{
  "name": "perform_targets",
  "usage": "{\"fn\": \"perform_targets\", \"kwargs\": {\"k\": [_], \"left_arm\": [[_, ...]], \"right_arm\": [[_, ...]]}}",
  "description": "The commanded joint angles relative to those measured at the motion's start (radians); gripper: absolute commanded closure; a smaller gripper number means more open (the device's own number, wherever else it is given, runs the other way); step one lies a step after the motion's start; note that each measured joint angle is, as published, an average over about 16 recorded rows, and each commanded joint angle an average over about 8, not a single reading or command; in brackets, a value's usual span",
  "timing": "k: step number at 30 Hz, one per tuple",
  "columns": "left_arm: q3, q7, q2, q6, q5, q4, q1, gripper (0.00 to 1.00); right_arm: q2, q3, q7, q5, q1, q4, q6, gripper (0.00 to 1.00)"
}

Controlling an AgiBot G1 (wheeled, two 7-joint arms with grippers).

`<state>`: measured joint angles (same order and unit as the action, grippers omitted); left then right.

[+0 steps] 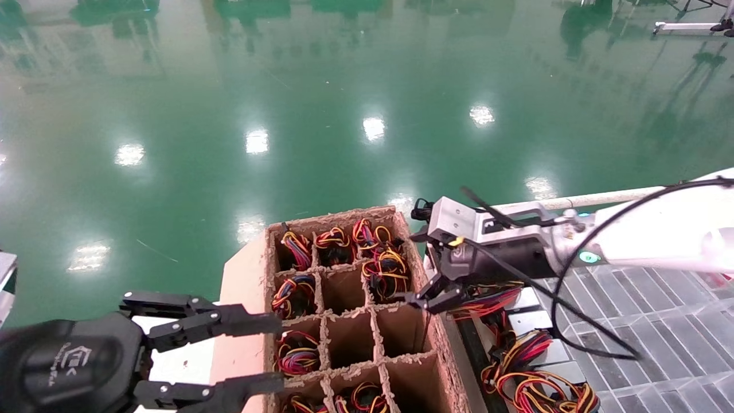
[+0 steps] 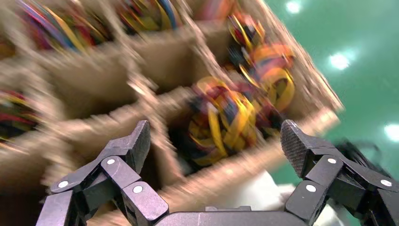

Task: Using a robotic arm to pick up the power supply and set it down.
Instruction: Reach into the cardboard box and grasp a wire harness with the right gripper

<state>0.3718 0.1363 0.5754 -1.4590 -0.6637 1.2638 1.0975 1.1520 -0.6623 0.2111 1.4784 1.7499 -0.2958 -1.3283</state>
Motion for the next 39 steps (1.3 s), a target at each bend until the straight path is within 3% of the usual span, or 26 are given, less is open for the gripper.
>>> {"fn": "perform_targets", "kwargs": {"k": [1, 2, 4, 20, 39], "left_arm": [[0.0, 0.0, 0.0, 0.0, 0.0, 0.0, 0.0, 0.0], [0.0, 0.0, 0.0, 0.0, 0.0, 0.0, 0.0, 0.0], [0.0, 0.0, 0.0, 0.0, 0.0, 0.0, 0.0, 0.0], [0.0, 0.0, 0.0, 0.0, 0.0, 0.0, 0.0, 0.0], [0.0, 0.0, 0.0, 0.0, 0.0, 0.0, 0.0, 0.0]], "right_arm": [[0.027, -0.011, 0.029, 0.027, 0.014, 0.049, 0.06, 0.8], [0.038, -0.013, 0.039, 0.032, 0.017, 0.065, 0.075, 0.91], [0.056, -0.014, 0.057, 0.035, 0.021, 0.091, 0.094, 1.0], [0.132, -0.006, 0.158, 0.024, 0.032, 0.221, 0.138, 1.0], [0.139, -0.009, 0.203, 0.029, 0.041, 0.275, 0.155, 1.0]]}}
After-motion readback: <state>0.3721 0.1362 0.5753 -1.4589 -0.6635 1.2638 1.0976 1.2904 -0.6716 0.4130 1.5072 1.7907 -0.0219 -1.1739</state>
